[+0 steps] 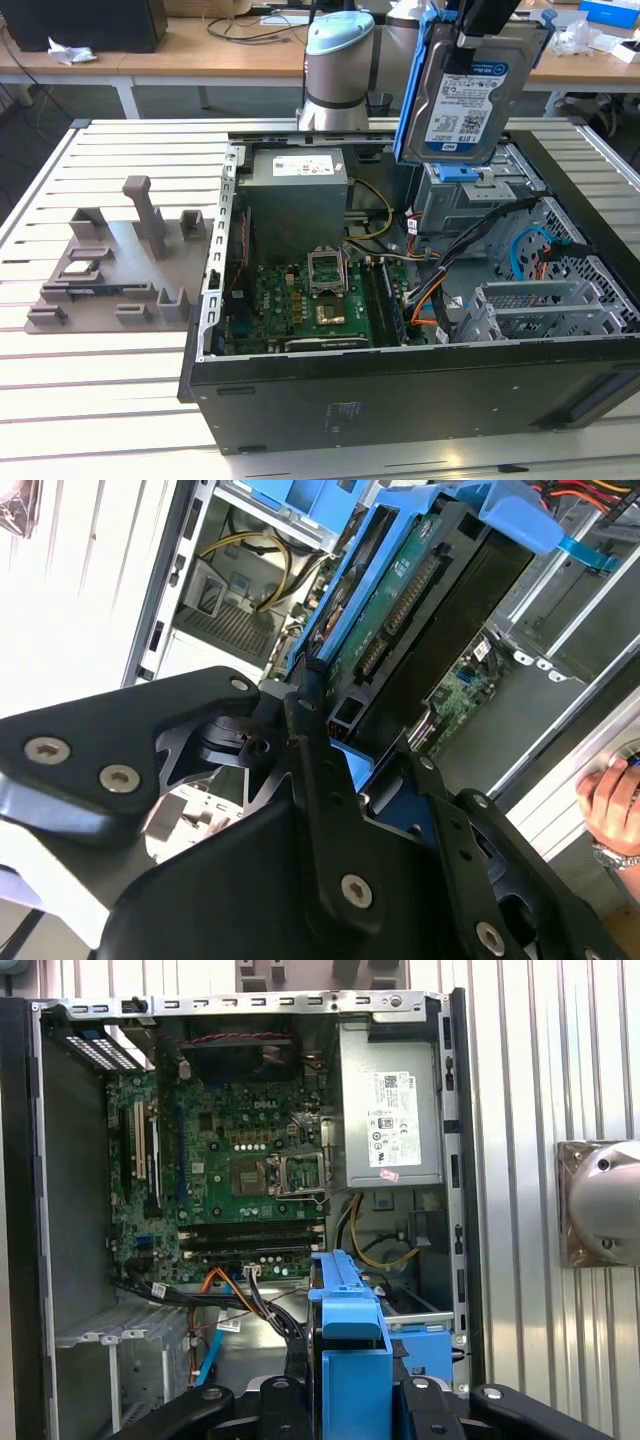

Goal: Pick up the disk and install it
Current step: 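Pick up the disk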

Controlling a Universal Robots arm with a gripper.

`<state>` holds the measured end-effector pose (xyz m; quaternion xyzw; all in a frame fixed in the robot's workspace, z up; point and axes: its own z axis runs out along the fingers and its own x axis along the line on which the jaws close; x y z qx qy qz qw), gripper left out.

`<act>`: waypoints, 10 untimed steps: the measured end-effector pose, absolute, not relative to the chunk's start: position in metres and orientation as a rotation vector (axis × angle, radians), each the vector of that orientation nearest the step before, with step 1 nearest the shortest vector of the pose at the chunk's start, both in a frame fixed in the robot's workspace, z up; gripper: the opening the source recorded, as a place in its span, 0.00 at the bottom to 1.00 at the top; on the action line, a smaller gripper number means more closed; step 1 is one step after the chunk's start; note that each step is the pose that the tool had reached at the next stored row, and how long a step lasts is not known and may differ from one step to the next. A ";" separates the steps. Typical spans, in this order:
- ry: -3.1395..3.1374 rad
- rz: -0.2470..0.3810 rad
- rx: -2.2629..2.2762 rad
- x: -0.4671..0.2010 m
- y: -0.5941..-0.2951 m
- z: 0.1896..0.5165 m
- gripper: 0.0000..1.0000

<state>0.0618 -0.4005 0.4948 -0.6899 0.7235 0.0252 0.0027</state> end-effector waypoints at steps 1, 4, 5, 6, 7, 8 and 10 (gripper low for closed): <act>2.269 0.079 -2.164 0.062 -0.401 0.495 0.37; 2.269 0.079 -2.164 0.062 -0.402 0.494 0.37; 2.269 0.079 -2.164 0.062 -0.403 0.494 0.37; 2.269 0.079 -2.164 0.062 -0.404 0.494 0.37; 2.269 0.079 -2.164 0.062 -0.405 0.493 0.37; 2.269 0.079 -2.164 0.062 -0.407 0.493 0.37; 2.269 0.079 -2.163 0.062 -0.409 0.493 0.37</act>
